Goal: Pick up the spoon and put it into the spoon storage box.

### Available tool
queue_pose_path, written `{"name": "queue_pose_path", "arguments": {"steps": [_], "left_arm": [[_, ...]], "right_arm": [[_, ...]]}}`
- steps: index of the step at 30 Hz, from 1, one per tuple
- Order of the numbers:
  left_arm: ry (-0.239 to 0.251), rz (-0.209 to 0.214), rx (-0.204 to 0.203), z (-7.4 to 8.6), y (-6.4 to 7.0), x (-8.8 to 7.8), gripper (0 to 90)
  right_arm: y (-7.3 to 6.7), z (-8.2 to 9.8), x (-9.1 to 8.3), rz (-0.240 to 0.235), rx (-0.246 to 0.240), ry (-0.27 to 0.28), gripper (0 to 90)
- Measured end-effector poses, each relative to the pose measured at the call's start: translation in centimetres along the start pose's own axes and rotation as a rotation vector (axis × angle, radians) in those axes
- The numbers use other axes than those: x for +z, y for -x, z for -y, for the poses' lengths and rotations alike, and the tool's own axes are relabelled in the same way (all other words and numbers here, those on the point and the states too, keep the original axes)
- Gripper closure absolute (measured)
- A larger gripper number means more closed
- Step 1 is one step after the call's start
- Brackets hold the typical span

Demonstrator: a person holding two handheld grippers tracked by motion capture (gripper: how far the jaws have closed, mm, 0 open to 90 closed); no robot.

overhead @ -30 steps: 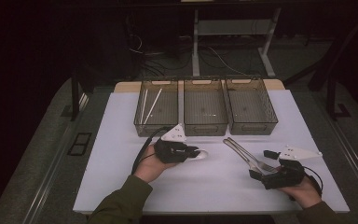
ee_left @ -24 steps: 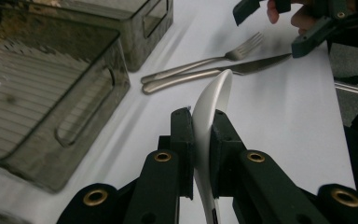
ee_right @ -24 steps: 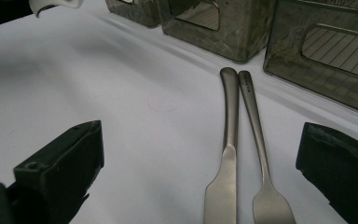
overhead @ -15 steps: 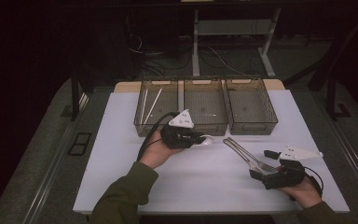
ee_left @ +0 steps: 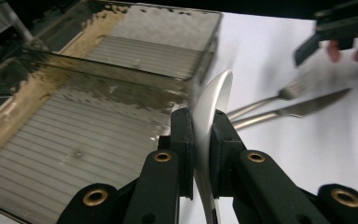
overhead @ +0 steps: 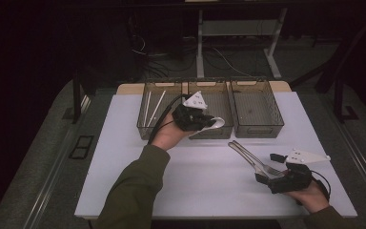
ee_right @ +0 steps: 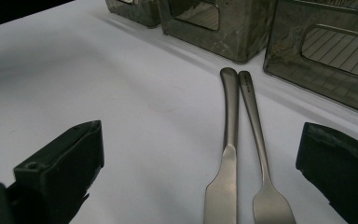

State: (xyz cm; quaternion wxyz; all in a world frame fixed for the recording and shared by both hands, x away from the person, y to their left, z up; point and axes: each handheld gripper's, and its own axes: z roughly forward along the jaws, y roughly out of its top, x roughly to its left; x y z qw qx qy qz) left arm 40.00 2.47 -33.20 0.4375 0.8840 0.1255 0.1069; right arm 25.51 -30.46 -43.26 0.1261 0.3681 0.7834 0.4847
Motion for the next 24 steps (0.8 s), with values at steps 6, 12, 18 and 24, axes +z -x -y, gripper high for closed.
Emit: {"name": "queue_pose_path", "arguments": {"steps": [6, 12, 18, 24], "left_arm": [[-0.032, -0.026, -0.01, -0.6, -2.1, 1.7, 81.0], [-0.038, -0.042, -0.023, -1.2, -3.5, 3.3, 81.0], [-0.043, -0.051, -0.041, -1.0, -4.3, 5.0, 81.0], [-0.06, -0.059, -0.049, -0.5, -5.0, 6.3, 80.9]], "right_arm": [[0.0, 0.0, -0.1, -0.003, 0.005, 0.0, 0.9], [0.0, 0.0, -0.1, -0.01, 0.006, 0.003, 0.8], [0.0, 0.0, -0.1, -0.012, 0.006, 0.008, 0.8], [-0.1, -0.1, -0.2, -0.017, 0.009, 0.012, 0.8]]}}
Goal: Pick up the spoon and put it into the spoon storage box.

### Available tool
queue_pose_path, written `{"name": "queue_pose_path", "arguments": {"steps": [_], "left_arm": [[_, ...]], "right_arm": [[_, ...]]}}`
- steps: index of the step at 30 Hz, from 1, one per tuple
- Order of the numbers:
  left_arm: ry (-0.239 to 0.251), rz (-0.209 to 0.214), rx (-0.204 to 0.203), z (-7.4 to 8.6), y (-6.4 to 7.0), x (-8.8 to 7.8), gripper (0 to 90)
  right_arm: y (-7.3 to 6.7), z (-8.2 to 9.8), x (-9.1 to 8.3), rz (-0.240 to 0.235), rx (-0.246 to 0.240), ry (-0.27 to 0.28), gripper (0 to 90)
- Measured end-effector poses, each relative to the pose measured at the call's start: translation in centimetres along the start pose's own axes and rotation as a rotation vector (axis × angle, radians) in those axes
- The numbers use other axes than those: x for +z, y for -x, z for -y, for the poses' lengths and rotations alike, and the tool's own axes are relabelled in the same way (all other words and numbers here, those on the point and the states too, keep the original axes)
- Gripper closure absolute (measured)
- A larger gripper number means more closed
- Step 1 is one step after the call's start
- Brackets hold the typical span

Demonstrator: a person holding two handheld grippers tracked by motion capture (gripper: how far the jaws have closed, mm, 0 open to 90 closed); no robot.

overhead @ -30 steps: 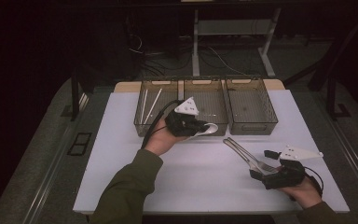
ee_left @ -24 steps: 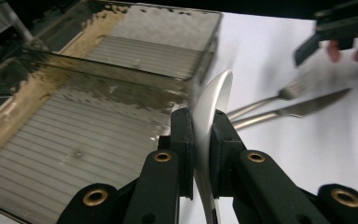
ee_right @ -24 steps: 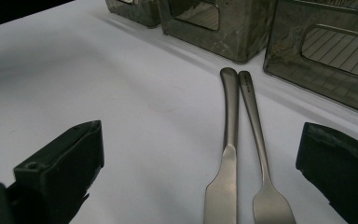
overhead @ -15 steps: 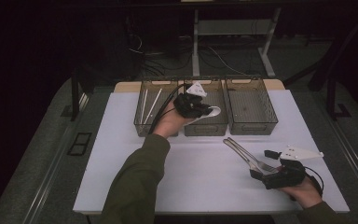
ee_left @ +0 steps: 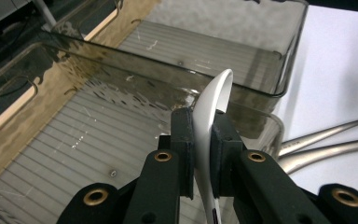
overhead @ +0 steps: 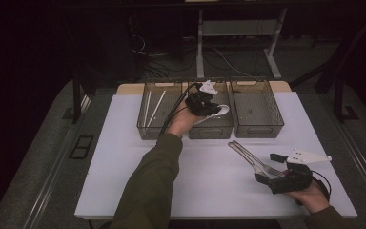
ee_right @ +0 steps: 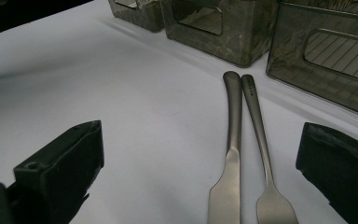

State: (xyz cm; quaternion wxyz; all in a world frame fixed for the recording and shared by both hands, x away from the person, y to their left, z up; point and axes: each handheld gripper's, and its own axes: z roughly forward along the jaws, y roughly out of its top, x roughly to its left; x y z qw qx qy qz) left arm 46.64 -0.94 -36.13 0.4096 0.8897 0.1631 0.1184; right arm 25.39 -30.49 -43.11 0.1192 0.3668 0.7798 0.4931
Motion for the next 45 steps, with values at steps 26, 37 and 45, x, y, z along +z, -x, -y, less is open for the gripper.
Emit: {"name": "queue_pose_path", "arguments": {"steps": [26, 37, 45], "left_arm": [[-0.06, 0.003, -0.032, 0.7, 0.3, 1.1, 72.3], [0.016, 0.041, -0.085, 0.0, 1.1, -0.9, 54.6], [0.056, 0.088, -0.082, 0.4, 2.8, -3.2, 46.5]], "right_arm": [[0.0, 0.0, 0.0, 0.001, -0.009, 0.001, 0.9], [0.0, 0.0, 0.0, 0.002, -0.005, 0.001, 0.9], [0.0, 0.0, 0.1, 0.004, -0.005, -0.001, 0.9]]}}
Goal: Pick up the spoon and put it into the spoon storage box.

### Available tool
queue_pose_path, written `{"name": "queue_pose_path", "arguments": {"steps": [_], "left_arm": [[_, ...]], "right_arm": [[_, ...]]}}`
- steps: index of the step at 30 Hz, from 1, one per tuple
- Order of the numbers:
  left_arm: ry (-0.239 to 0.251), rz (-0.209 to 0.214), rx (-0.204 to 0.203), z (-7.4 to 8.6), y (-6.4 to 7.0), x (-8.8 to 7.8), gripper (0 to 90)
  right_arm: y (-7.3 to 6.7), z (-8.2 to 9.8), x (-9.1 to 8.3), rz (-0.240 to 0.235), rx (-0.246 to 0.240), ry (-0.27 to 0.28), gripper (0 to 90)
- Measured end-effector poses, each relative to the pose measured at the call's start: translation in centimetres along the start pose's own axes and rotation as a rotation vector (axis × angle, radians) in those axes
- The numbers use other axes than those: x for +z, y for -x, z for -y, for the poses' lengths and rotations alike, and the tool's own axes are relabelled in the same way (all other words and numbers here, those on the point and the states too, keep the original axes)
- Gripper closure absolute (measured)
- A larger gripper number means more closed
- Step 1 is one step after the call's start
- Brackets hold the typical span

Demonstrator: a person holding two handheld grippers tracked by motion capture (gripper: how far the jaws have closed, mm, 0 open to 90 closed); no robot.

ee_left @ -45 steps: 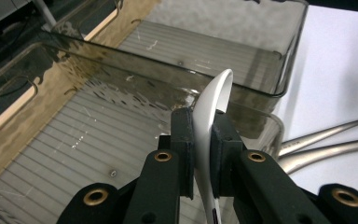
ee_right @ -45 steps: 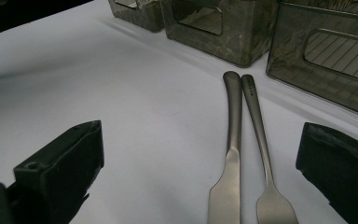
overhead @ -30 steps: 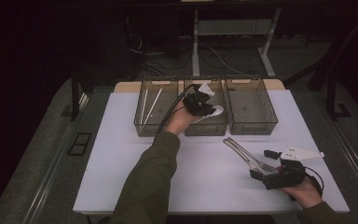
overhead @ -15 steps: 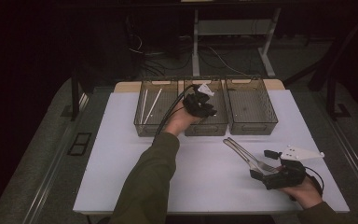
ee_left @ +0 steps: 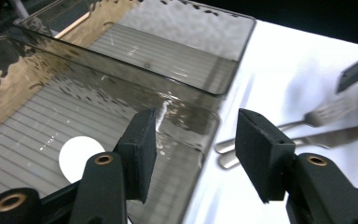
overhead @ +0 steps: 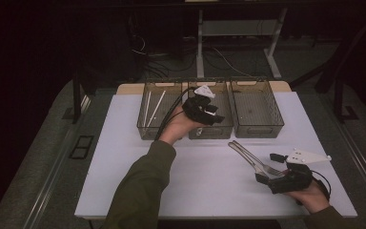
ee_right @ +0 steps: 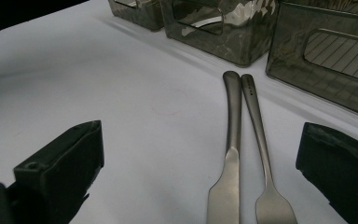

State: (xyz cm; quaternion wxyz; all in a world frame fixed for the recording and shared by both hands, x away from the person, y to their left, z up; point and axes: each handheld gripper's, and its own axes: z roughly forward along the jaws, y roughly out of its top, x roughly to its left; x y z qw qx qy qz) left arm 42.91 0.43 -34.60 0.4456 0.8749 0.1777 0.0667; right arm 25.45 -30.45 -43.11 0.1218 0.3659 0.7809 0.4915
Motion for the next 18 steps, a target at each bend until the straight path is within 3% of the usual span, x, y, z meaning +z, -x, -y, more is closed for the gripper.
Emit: {"name": "queue_pose_path", "arguments": {"steps": [5, 13, 18], "left_arm": [[0.048, 0.017, -0.03, 1.1, 1.2, -1.3, 43.1], [0.036, 0.024, -0.005, 3.1, 3.5, -3.1, 35.2], [0.043, 0.012, -0.019, 4.9, 4.7, -4.0, 33.3]], "right_arm": [[0.0, 0.0, 0.0, 0.002, -0.003, -0.004, 0.9], [0.1, 0.0, 0.1, 0.005, -0.005, -0.007, 0.9], [0.1, 0.0, 0.1, 0.005, -0.003, -0.01, 0.9]]}}
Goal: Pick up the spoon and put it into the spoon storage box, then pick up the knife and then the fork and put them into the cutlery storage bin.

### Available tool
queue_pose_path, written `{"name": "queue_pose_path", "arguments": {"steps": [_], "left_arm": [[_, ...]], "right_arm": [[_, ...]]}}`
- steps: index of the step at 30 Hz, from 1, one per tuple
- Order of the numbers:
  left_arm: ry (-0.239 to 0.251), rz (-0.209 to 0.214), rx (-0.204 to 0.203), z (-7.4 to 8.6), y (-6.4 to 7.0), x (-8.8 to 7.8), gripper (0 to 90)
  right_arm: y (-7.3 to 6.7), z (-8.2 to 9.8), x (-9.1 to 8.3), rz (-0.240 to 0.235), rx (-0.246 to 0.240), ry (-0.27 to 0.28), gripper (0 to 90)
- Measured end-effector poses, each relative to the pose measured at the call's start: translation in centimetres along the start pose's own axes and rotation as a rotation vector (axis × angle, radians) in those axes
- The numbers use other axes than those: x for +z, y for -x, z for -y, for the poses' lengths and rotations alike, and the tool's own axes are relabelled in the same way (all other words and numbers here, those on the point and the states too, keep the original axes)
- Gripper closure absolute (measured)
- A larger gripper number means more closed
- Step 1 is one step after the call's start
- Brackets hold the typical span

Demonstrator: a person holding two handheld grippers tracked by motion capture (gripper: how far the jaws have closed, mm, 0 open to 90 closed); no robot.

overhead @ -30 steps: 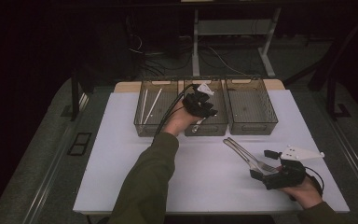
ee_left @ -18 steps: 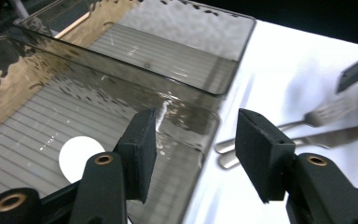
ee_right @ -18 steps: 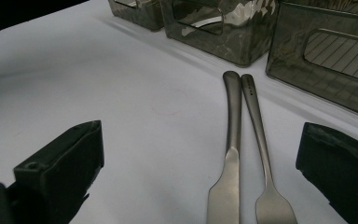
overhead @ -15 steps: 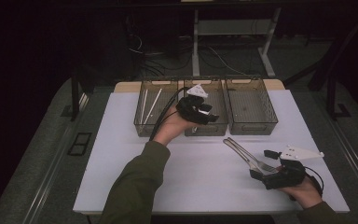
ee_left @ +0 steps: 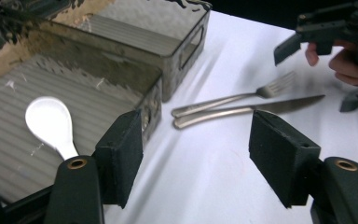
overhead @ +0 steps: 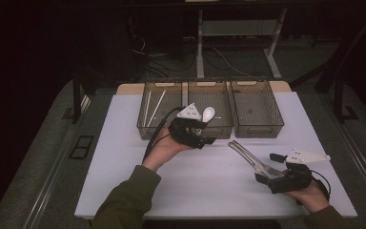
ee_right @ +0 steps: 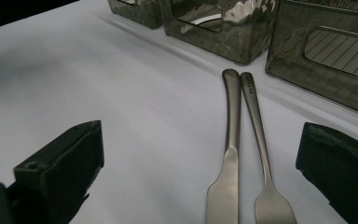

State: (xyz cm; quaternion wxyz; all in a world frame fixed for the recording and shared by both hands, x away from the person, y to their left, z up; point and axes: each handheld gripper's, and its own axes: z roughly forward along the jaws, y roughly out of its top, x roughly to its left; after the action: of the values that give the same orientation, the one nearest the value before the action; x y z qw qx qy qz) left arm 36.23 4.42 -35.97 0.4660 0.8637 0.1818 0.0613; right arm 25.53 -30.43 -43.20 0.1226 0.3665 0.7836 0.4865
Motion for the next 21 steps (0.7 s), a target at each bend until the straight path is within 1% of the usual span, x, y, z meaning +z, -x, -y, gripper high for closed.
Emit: {"name": "queue_pose_path", "arguments": {"steps": [2, 3, 6, 7, 9, 13, 15, 17, 19, 21], "left_arm": [[0.01, -0.007, -0.011, 0.8, 0.4, -0.5, 31.7], [0.015, -0.011, -0.012, 1.2, 0.6, -0.7, 31.0], [0.023, -0.038, -0.021, 2.4, 1.1, -1.5, 28.6], [0.025, -0.043, -0.022, 2.7, 1.2, -1.7, 27.7], [0.036, -0.052, -0.033, 3.6, 1.5, -2.1, 26.2], [0.041, -0.079, -0.043, 4.9, 1.8, -3.0, 21.9], [0.058, -0.093, -0.055, 5.6, 2.0, -3.6, 20.1], [0.077, -0.101, -0.063, 6.2, 2.2, -4.2, 18.6], [0.081, -0.108, -0.074, 6.9, 2.3, -4.7, 17.4], [0.089, -0.104, -0.076, 7.6, 2.5, -5.1, 16.4]], "right_arm": [[0.0, 0.0, -0.1, -0.003, 0.01, -0.005, 0.9], [0.0, 0.0, 0.0, -0.002, 0.007, -0.004, 0.9], [0.0, 0.0, -0.1, -0.003, 0.013, -0.006, 0.9], [0.1, 0.0, 0.0, 0.002, 0.001, 0.0, 0.9], [0.1, 0.0, 0.0, 0.001, -0.002, -0.002, 0.8], [0.1, 0.0, 0.0, 0.004, 0.002, -0.001, 0.8], [0.1, 0.0, 0.0, 0.005, 0.003, -0.001, 0.9], [0.1, 0.0, 0.0, 0.006, 0.002, 0.0, 0.9], [0.1, 0.0, 0.1, 0.006, 0.003, -0.002, 0.9], [0.1, 0.0, 0.0, 0.007, 0.0, 0.0, 0.9]]}}
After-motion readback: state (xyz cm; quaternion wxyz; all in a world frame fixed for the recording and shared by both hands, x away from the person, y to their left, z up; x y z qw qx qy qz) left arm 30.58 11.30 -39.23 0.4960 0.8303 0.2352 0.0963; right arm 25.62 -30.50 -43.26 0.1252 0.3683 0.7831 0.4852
